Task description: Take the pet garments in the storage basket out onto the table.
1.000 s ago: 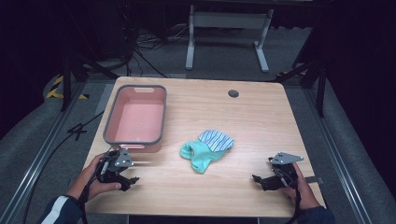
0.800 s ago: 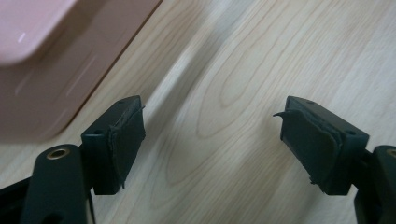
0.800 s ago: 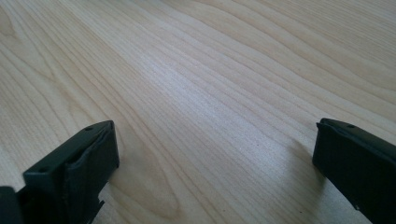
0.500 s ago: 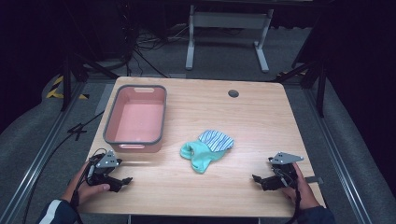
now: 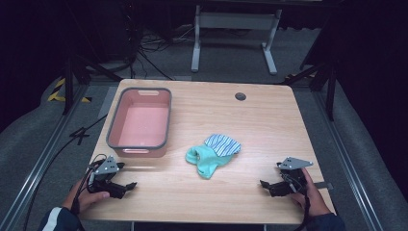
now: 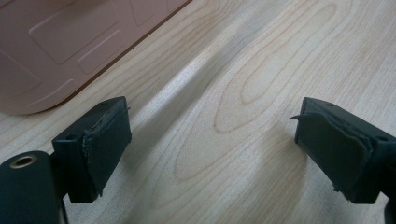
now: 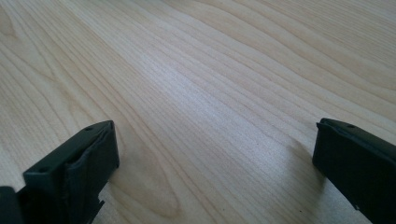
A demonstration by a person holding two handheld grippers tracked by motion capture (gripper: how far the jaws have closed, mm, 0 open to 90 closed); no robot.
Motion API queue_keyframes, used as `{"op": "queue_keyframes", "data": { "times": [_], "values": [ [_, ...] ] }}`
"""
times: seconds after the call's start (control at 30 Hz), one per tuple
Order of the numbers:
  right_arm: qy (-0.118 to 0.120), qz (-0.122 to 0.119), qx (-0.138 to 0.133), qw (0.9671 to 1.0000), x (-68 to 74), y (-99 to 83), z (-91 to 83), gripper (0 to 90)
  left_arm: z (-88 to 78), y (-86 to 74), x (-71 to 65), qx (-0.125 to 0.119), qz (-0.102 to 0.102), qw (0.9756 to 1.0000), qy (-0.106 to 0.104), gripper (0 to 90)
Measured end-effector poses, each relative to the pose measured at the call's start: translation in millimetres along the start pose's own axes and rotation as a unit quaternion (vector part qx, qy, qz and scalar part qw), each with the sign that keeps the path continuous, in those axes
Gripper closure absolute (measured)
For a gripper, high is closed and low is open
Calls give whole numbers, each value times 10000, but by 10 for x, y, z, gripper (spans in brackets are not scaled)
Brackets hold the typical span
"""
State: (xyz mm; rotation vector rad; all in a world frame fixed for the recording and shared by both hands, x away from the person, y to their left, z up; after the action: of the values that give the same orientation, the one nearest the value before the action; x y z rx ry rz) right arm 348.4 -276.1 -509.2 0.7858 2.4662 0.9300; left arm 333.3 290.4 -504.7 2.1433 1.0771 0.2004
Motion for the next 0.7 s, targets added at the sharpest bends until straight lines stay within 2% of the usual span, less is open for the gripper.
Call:
{"op": "queue_keyframes", "data": {
  "times": [0.7],
  "values": [
    [-3, -6, 4, 10000, -1, -1, 0, 6, 12, 11, -4, 15, -27, 10000, 35, 95]
  ]
}}
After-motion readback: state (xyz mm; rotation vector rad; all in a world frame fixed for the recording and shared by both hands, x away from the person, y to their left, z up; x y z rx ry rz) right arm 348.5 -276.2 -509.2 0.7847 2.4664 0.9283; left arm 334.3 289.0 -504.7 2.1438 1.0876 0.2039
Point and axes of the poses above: each handheld gripper's, and its own axes: z roughly forward along the jaws, y roughly out of its top, x roughly to its left, the point moved 3 cm from there along z, roughly forward along the jaws, and after that the axes turned 13 degrees about -z, right-handed, at the moved point
